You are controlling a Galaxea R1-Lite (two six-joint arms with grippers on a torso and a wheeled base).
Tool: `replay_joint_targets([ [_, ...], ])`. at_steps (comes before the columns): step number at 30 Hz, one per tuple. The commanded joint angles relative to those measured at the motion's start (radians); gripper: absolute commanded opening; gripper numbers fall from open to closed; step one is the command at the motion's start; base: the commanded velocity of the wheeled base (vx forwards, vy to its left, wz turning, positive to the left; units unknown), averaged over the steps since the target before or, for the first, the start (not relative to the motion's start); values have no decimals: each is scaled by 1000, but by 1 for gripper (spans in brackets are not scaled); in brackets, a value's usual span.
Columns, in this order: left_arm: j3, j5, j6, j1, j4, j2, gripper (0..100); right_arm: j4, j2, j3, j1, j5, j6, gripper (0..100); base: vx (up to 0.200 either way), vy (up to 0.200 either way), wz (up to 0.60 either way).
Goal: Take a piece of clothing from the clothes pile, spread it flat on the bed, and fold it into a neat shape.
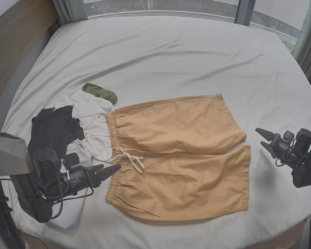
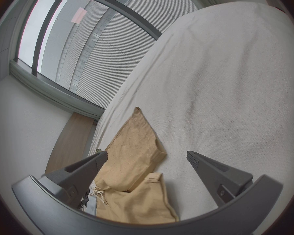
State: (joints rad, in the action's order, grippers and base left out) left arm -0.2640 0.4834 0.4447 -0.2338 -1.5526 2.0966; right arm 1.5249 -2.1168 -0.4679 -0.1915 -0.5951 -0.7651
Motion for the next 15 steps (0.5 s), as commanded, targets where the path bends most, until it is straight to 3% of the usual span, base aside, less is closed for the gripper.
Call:
replay_joint_targets([
  [1,54,-2,-11,-2,5,5,100,1,77,34,32,-3,35,100,0,0,0],
  [5,81,-9,-47,-2,3,31,100,1,77,46,37,-3,72,100,0,0,0],
  [15,121,-11,-50,-16,3,68,100,1,83,48,37,-3,73,100,0,0,0],
])
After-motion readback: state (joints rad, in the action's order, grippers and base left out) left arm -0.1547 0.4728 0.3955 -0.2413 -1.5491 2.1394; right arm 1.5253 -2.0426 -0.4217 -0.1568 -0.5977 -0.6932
